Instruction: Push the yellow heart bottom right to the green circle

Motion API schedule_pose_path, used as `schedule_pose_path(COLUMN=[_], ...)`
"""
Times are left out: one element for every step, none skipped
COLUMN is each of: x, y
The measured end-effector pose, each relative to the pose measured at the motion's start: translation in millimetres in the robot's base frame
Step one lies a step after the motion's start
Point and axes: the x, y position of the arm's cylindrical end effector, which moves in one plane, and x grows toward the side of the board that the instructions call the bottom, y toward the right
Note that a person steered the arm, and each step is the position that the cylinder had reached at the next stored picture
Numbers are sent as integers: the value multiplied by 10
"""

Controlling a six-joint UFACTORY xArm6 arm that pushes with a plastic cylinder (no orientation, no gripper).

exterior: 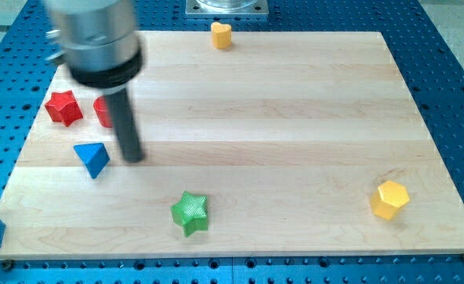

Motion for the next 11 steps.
schedule_pose_path(x=[-308, -571, -788, -448, -989, -1870, -2880, -3013, -3001, -3005, -2879], y=[-175, -101, 3, 223, 1223, 2342, 3053, 2951, 2268, 2226, 1572])
